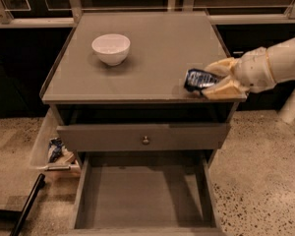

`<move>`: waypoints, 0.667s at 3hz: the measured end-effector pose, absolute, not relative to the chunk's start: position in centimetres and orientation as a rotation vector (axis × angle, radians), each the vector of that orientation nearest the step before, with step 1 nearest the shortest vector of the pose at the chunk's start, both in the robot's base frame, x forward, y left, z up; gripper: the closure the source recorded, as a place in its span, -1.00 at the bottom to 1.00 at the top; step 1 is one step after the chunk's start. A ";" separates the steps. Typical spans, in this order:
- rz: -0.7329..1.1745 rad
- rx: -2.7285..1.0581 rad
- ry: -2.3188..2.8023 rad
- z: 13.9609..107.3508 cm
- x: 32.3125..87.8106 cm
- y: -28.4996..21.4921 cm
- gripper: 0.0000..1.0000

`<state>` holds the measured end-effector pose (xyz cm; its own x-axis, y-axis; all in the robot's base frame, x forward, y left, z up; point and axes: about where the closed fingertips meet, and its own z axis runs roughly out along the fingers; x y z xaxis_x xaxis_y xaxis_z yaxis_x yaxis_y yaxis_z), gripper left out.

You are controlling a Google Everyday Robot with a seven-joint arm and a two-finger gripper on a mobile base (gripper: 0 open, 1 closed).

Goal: Place pepsi can into middle drawer

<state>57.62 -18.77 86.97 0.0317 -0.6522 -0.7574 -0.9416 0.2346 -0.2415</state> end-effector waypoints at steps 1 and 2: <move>0.492 -1.508 1.735 83.5 53.4 -19.6 1.00; 0.485 -1.509 1.735 83.9 53.8 -19.4 1.00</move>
Offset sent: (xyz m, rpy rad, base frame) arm -0.0340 -0.0061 -0.0251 -0.0054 0.0349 0.0082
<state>53.84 -19.40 83.92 -0.0002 -0.6603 -0.7510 -0.9540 0.2254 -0.1979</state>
